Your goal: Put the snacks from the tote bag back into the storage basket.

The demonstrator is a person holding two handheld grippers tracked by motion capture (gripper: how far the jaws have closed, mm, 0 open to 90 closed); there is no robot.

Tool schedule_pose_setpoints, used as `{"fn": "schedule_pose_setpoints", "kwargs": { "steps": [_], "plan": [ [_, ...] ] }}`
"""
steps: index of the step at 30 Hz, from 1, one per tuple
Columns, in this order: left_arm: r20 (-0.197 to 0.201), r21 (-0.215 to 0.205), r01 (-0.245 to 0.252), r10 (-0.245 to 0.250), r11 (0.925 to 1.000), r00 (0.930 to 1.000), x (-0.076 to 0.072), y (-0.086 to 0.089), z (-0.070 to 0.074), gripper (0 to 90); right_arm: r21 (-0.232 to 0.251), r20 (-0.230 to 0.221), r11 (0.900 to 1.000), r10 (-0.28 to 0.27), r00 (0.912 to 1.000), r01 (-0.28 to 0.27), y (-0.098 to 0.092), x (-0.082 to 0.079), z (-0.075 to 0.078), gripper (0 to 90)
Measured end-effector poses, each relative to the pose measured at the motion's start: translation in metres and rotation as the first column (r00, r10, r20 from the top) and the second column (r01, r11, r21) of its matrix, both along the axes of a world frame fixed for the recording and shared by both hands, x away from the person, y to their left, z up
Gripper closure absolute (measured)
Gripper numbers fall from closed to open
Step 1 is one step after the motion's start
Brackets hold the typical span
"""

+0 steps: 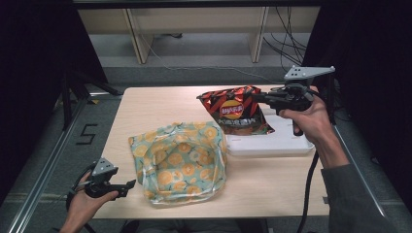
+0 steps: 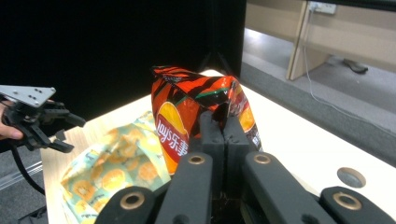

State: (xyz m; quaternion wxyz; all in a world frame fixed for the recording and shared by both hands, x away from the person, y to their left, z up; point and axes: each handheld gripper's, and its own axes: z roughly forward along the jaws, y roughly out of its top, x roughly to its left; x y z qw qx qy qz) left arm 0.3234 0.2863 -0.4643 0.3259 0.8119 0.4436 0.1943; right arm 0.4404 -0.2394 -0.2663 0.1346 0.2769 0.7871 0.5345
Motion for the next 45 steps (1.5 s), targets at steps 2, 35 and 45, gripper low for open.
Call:
{"fn": "schedule_pose_setpoints", "kwargs": {
  "steps": [2,35,45],
  "plan": [
    [-0.005,-0.013,-0.006,0.006,0.9999,1.0000,0.000,-0.001,-0.001,17.4,0.002,-0.012,1.000,-0.005,0.9999,0.005,-0.004,0.002,-0.005,90.0],
    [-0.014,0.000,0.003,-0.003,1.0000,0.9999,0.001,-0.002,-0.003,17.4,0.052,-0.199,0.994,-0.079,0.9768,0.091,-0.051,0.018,-0.078,90.0],
    [-0.018,-0.003,-0.003,0.003,1.0000,0.9998,0.002,-0.003,-0.004,17.4,0.068,-0.270,0.975,-0.185,0.9449,0.210,-0.076,0.023,-0.091,89.3]
  ]
}}
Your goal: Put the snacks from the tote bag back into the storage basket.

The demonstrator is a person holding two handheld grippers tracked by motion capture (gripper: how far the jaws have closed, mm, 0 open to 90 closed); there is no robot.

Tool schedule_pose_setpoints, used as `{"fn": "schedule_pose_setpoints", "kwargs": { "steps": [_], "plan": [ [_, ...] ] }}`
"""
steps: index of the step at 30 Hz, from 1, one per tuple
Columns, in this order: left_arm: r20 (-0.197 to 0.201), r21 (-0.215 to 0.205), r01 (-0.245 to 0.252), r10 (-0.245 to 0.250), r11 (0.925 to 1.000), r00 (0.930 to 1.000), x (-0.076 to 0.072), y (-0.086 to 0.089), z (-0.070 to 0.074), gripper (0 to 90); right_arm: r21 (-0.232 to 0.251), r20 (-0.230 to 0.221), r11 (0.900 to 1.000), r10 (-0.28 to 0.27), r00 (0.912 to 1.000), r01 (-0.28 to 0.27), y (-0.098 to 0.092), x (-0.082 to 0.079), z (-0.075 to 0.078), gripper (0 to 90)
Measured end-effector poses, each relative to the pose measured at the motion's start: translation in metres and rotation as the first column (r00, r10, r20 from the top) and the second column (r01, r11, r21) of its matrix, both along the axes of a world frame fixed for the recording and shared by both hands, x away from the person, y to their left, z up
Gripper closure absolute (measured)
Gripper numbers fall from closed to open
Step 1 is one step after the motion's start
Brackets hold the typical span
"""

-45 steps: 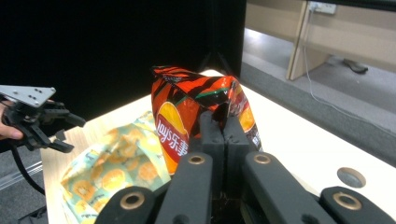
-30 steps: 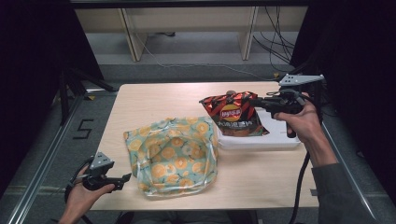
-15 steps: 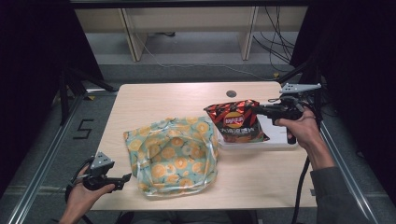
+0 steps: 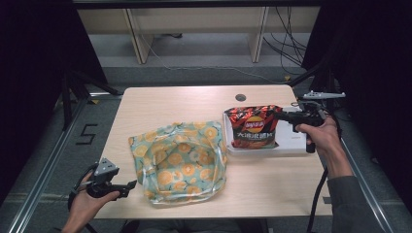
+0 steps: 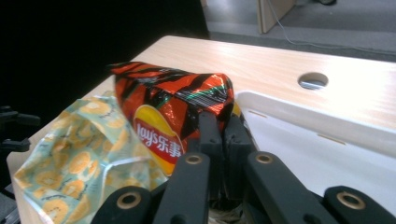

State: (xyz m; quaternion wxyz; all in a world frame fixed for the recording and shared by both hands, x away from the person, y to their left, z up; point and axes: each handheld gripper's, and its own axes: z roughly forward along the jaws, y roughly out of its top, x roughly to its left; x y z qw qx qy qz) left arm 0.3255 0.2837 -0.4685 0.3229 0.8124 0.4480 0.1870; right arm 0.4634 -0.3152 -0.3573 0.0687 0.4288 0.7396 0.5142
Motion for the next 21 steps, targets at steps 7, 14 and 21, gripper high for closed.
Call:
{"fn": "schedule_pose_setpoints", "kwargs": {
  "steps": [7,14,21],
  "plan": [
    [0.011,-0.009,-0.012,0.012,0.9999,0.9999,0.000,-0.001,-0.001,17.4,0.002,-0.025,1.000,-0.025,0.9994,0.025,-0.006,0.005,-0.003,88.8],
    [-0.001,0.006,0.007,-0.007,1.0000,1.0000,0.000,0.000,0.000,17.4,-0.018,-0.004,0.999,-0.040,0.9992,0.040,-0.009,0.013,-0.008,85.7],
    [0.002,0.011,0.004,-0.004,0.9999,1.0000,0.000,0.000,0.001,17.4,-0.037,0.007,0.995,-0.091,0.9958,0.091,-0.007,0.020,-0.012,83.3]
  ]
}}
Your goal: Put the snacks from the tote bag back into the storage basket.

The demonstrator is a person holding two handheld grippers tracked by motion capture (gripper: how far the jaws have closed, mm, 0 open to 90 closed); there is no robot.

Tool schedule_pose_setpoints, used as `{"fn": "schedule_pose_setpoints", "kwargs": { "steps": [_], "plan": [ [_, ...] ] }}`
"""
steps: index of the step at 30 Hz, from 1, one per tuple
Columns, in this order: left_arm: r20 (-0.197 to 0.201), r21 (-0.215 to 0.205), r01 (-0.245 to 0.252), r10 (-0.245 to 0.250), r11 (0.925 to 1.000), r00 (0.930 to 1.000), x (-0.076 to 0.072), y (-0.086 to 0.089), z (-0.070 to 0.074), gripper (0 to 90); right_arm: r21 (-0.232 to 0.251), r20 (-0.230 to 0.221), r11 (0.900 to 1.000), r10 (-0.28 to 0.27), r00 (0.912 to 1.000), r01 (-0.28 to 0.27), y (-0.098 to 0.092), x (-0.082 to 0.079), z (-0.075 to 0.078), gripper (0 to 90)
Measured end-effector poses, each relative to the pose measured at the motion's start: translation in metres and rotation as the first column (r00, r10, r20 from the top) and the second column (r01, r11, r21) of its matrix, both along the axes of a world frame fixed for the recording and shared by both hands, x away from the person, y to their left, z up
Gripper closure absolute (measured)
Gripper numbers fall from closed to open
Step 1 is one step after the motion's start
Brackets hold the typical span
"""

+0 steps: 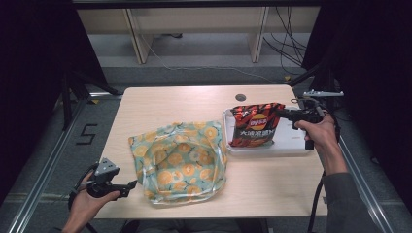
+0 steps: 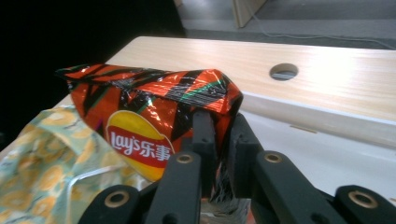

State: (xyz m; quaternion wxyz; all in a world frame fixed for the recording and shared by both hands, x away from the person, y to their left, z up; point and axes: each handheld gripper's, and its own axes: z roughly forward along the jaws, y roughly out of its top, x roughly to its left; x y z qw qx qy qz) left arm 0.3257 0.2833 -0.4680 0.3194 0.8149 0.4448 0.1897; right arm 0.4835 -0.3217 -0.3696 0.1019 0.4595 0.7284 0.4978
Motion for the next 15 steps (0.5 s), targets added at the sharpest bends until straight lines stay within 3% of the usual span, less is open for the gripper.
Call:
{"fn": "schedule_pose_setpoints", "kwargs": {
  "steps": [1,2,4,5,6,7,10,11,12,13,15],
  "plan": [
    [-0.001,0.001,0.000,0.000,1.0000,1.0000,0.000,0.000,0.000,17.4,-0.008,0.010,1.000,-0.003,0.9999,0.003,0.000,0.001,-0.001,82.9],
    [0.000,-0.003,-0.003,0.003,1.0000,1.0000,0.000,0.000,0.000,17.4,0.014,-0.020,1.000,-0.024,0.9995,0.024,0.002,0.000,-0.001,82.9],
    [0.002,-0.012,0.006,-0.006,0.9999,1.0000,0.000,0.000,-0.001,17.4,-0.011,0.005,1.000,-0.024,0.9997,0.024,0.003,0.004,-0.002,82.9],
    [0.004,-0.020,0.007,-0.007,0.9998,1.0000,0.000,0.000,0.000,17.1,0.006,-0.023,0.999,-0.043,0.9988,0.043,0.006,0.003,-0.002,82.2],
    [0.003,-0.009,0.019,-0.019,0.9998,0.9998,0.000,0.000,0.001,17.1,-0.023,0.007,0.999,-0.038,0.9993,0.038,0.005,0.005,-0.003,82.0],
    [0.004,-0.008,0.020,-0.020,0.9998,0.9998,0.000,0.000,0.001,17.1,-0.038,0.007,0.999,-0.038,0.9992,0.039,0.006,0.006,-0.003,83.5],
    [0.004,-0.007,0.018,-0.018,0.9998,0.9998,0.000,0.000,0.001,17.3,-0.048,0.033,0.997,-0.050,0.9982,0.052,0.010,0.010,-0.007,85.8],
    [0.003,-0.006,0.018,-0.018,0.9998,0.9998,0.000,0.000,0.001,17.3,-0.037,0.006,0.997,-0.068,0.9977,0.068,0.013,0.008,-0.006,86.8],
    [0.004,-0.007,0.017,-0.017,0.9998,0.9998,0.000,0.000,0.001,17.3,-0.065,0.043,0.995,-0.069,0.9967,0.071,0.013,0.011,-0.006,87.3],
    [0.003,-0.005,0.020,-0.020,0.9998,0.9998,0.000,0.000,0.001,17.3,-0.043,0.023,0.995,-0.087,0.9959,0.088,0.016,0.011,-0.007,87.7],
    [0.011,-0.022,0.024,-0.023,0.9995,0.9997,-0.001,-0.001,0.001,18.8,-0.062,0.067,0.994,-0.084,0.9942,0.088,0.015,0.015,-0.009,88.4]
  ]
}}
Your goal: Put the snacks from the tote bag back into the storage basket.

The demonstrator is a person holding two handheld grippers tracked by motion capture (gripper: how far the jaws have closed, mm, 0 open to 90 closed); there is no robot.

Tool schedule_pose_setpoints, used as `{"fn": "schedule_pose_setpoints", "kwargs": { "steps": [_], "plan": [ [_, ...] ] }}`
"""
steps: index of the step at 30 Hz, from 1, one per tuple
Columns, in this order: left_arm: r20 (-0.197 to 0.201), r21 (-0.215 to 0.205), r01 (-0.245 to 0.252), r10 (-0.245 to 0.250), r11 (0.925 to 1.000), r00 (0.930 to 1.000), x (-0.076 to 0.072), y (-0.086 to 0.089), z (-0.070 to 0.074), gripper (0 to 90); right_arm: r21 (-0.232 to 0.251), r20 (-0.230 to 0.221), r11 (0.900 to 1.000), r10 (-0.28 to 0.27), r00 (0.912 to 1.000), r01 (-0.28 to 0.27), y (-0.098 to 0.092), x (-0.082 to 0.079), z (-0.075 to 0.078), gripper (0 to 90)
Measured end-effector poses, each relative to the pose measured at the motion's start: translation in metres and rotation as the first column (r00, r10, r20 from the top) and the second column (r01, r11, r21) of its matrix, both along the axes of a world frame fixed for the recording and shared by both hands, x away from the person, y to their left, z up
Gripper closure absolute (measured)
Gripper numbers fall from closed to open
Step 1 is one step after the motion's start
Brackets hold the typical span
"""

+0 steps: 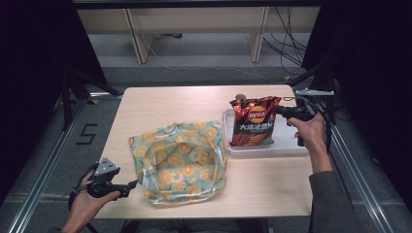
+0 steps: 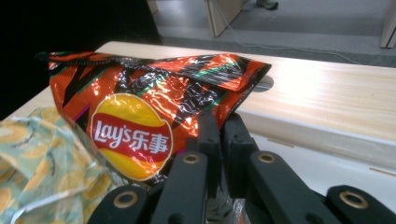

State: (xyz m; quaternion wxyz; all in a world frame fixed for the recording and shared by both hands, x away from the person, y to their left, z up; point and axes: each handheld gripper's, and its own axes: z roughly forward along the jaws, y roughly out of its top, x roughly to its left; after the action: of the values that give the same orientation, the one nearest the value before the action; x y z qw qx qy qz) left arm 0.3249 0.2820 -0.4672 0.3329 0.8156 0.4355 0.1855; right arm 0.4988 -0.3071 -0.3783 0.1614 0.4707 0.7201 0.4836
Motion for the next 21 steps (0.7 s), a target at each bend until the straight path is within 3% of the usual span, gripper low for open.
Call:
{"fn": "schedule_pose_setpoints", "kwargs": {
  "steps": [1,3,6,8,10,11,13,14,17,18,20,21],
  "plan": [
    [0.002,0.014,0.011,-0.012,0.9998,0.9999,0.000,0.000,0.000,20.8,0.029,-0.018,1.000,-0.003,0.9998,0.004,0.001,0.002,-0.001,88.5],
    [-0.001,0.024,0.011,-0.011,0.9996,0.9999,0.000,0.000,0.000,20.4,0.034,-0.021,0.999,-0.014,0.9997,0.015,0.000,0.005,-0.002,88.8],
    [-0.001,0.002,-0.012,0.012,0.9999,0.9999,0.000,0.000,0.000,19.5,0.066,-0.050,0.997,-0.028,0.9983,0.031,0.000,0.006,-0.003,88.8],
    [-0.007,0.022,-0.004,0.004,0.9997,1.0000,0.001,0.001,0.001,18.5,0.051,-0.031,0.998,-0.024,0.9992,0.025,-0.001,0.009,-0.004,88.7],
    [-0.007,0.018,-0.006,0.006,0.9998,1.0000,0.001,0.001,0.000,18.5,0.071,-0.058,0.997,-0.037,0.9976,0.041,0.001,0.007,-0.003,88.6],
    [-0.006,0.018,-0.006,0.006,0.9998,1.0000,0.001,0.001,0.000,18.5,0.064,-0.035,0.997,-0.030,0.9989,0.032,0.000,0.009,-0.005,88.6],
    [-0.006,0.015,-0.006,0.006,0.9999,1.0000,0.001,0.001,0.000,18.5,0.087,-0.074,0.995,-0.051,0.9960,0.057,0.003,0.007,-0.004,88.6],
    [-0.008,0.015,-0.006,0.006,0.9999,1.0000,0.001,0.001,0.000,18.5,0.057,-0.022,0.998,-0.030,0.9993,0.031,0.000,0.011,-0.006,88.4],
    [-0.004,0.007,-0.008,0.008,0.9999,1.0000,0.001,0.000,0.000,18.5,0.048,-0.025,0.998,-0.048,0.9985,0.049,0.001,0.012,-0.005,88.3],
    [-0.002,0.006,-0.008,0.008,1.0000,1.0000,0.001,0.000,0.000,18.5,0.079,-0.057,0.995,-0.057,0.9968,0.061,0.004,0.012,-0.005,88.3],
    [-0.002,0.005,-0.008,0.008,1.0000,1.0000,0.001,0.000,0.000,18.5,0.054,-0.012,0.997,-0.048,0.9988,0.049,0.002,0.016,-0.008,88.3],
    [-0.005,0.014,-0.004,0.004,0.9999,1.0000,0.001,0.000,0.000,18.5,0.052,-0.011,0.997,-0.058,0.9982,0.059,0.003,0.018,-0.009,88.3]
  ]
}}
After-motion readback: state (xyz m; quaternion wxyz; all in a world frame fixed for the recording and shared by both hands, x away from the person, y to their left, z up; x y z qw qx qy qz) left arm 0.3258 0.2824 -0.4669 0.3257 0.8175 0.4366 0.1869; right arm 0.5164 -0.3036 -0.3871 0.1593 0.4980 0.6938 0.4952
